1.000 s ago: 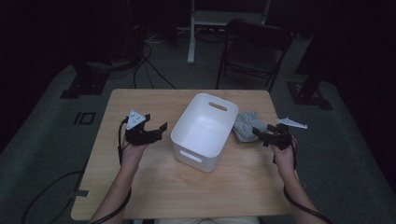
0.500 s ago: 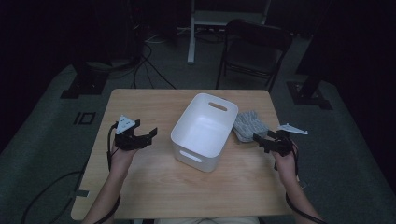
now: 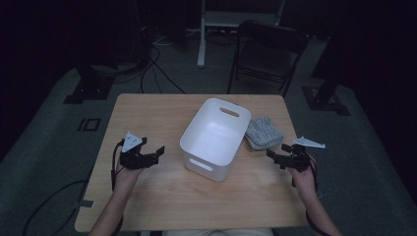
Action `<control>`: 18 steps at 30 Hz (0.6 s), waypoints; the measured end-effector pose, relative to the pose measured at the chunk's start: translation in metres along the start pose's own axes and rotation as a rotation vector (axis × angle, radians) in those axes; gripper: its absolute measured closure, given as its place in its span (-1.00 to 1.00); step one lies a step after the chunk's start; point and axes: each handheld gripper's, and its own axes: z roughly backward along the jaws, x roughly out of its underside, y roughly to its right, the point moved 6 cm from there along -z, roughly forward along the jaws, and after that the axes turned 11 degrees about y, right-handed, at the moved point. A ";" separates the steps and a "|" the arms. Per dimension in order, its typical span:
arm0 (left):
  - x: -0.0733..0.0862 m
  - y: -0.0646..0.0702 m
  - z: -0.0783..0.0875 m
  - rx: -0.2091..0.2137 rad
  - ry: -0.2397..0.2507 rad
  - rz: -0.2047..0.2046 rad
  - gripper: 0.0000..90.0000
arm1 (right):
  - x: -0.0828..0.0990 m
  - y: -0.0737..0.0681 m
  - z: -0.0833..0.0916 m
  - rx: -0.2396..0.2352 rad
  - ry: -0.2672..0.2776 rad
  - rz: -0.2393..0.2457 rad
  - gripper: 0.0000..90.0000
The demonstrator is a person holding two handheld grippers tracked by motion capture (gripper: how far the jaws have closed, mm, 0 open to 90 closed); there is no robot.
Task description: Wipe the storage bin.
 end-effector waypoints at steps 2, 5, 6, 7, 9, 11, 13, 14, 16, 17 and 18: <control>0.006 0.001 0.003 0.000 -0.013 -0.007 -0.60 | 0.003 0.000 0.003 -0.001 -0.005 0.007 -0.67; 0.014 0.003 0.006 0.006 -0.022 -0.001 -0.60 | 0.012 -0.003 0.007 -0.015 -0.026 0.005 -0.67; 0.016 0.003 0.007 0.006 -0.019 0.006 -0.60 | 0.012 -0.003 0.007 -0.015 -0.026 0.005 -0.67; 0.019 0.003 0.008 0.004 -0.022 0.009 -0.60 | 0.014 -0.004 0.008 -0.018 -0.031 0.009 -0.67; 0.023 0.003 0.009 -0.004 -0.032 0.011 -0.60 | 0.019 -0.007 0.010 -0.027 -0.035 0.006 -0.67; 0.027 0.003 0.010 -0.010 -0.043 0.012 -0.60 | 0.021 -0.008 0.011 -0.027 -0.039 0.005 -0.67; 0.030 0.002 0.013 -0.015 -0.045 0.008 -0.60 | 0.024 -0.009 0.012 -0.029 -0.045 0.009 -0.67; 0.032 0.002 0.013 -0.018 -0.047 0.010 -0.60 | 0.026 -0.010 0.012 -0.028 -0.050 0.011 -0.67; 0.036 0.001 0.015 -0.030 -0.052 0.013 -0.60 | 0.029 -0.011 0.013 -0.031 -0.061 0.014 -0.67; 0.038 0.001 0.016 -0.034 -0.056 0.016 -0.60 | 0.031 -0.011 0.014 -0.031 -0.063 0.015 -0.67; 0.040 0.000 0.017 -0.038 -0.060 0.019 -0.60 | 0.032 -0.012 0.015 -0.030 -0.068 0.015 -0.67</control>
